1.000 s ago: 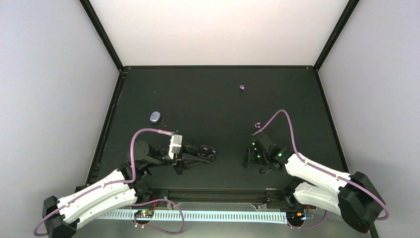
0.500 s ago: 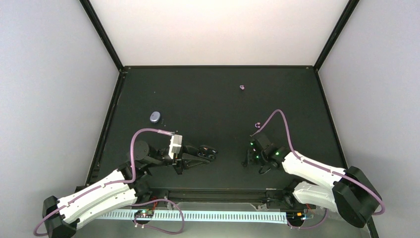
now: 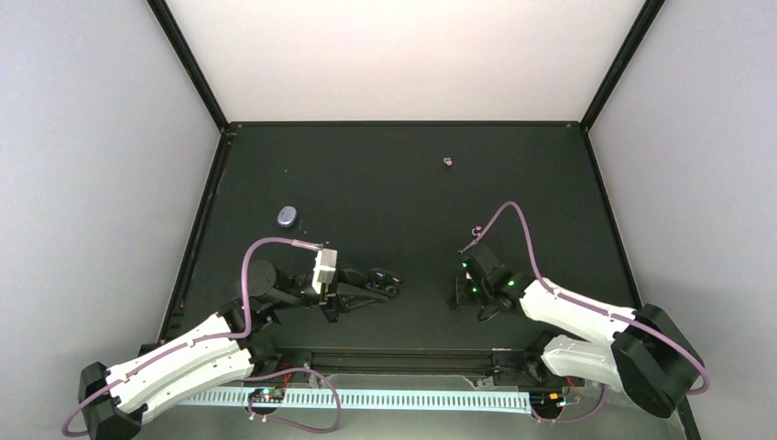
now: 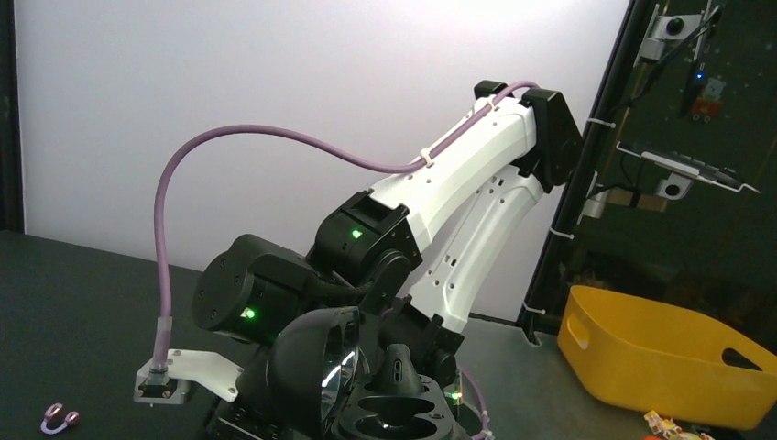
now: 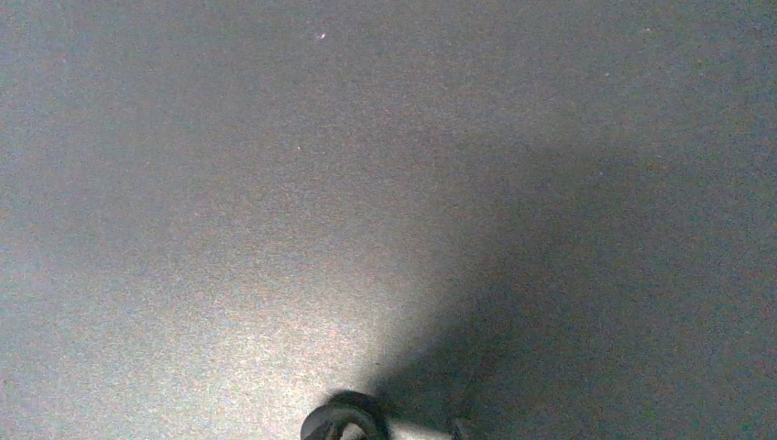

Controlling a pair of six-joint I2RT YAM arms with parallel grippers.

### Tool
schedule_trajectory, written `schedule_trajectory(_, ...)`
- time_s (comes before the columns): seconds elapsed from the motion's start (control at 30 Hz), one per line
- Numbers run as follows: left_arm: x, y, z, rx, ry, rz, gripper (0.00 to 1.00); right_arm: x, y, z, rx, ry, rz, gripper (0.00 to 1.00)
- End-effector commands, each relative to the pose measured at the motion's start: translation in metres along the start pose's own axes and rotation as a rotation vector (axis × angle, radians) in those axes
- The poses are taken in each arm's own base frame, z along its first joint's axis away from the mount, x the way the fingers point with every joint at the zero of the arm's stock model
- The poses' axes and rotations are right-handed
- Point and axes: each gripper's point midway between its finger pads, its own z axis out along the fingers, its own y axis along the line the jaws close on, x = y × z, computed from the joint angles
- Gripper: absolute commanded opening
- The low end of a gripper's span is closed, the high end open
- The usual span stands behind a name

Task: Insert the wireless bluetooth earbuds into the charging case
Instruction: Pick up the earbud from the center of the board.

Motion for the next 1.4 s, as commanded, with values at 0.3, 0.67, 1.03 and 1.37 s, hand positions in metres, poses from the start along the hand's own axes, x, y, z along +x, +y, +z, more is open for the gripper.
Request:
schedule_trajectory(0.3, -0.005, -0.003, 0.000, 0.006, -0.020, 0.009, 0.02, 0.018, 0.010, 0.006, -0.028, 0.076, -0.046, 0.27)
schedule_trajectory(0.67, -0.006, -0.003, 0.000, 0.008, -0.020, 0.010, 0.02, 0.015, 0.015, 0.003, -0.049, 0.061, -0.045, 0.15)
schedule_trajectory(1.03, -0.006, -0.003, 0.001, 0.006, -0.018, 0.012, 0.01, 0.011, 0.024, -0.002, -0.099, 0.046, -0.042, 0.01)
schedule_trajectory(1.37, -0.007, -0.004, 0.000, 0.009, -0.022, 0.017, 0.02, -0.028, 0.053, -0.049, -0.226, -0.135, -0.064, 0.01)
